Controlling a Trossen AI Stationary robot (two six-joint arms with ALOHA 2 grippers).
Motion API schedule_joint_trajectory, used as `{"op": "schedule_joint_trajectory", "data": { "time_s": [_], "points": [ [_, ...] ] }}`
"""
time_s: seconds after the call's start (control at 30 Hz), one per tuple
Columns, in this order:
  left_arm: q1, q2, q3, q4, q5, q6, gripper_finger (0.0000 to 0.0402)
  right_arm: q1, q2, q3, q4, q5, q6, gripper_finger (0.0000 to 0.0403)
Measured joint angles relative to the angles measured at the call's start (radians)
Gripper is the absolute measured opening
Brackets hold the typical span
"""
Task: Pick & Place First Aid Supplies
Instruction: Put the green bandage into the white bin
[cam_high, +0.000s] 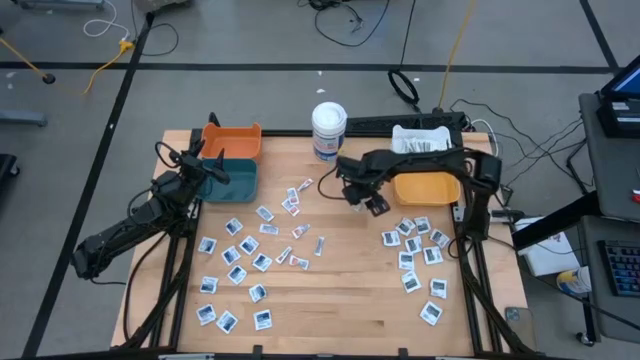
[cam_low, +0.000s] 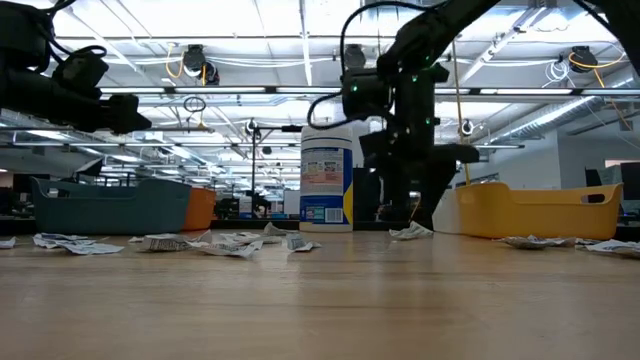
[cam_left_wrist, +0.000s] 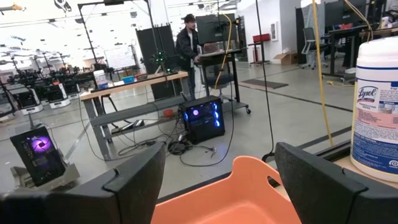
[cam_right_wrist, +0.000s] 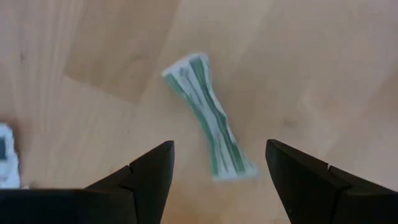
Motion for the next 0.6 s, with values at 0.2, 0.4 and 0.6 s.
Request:
{"op": "schedule_joint_trajectory", "data": {
  "time_s": [0.2, 0.4, 0.6],
  "points": [
    [0.000, 0.000, 0.000, 0.000, 0.000, 0.000, 0.0308, 0.020, 0.067, 0.000, 0.039, 0.030, 0.004, 0.0244],
    [0.000, 0.000, 0.000, 0.000, 0.000, 0.000, 0.0308, 0.029, 0.084, 0.002, 0.040, 0.043, -0.004, 0.0184],
    [0.000, 0.000, 0.000, 0.000, 0.000, 0.000, 0.0308, 0.040, 0.086, 0.001, 0.032, 0.000, 0.006, 0.0072]
  ]
}}
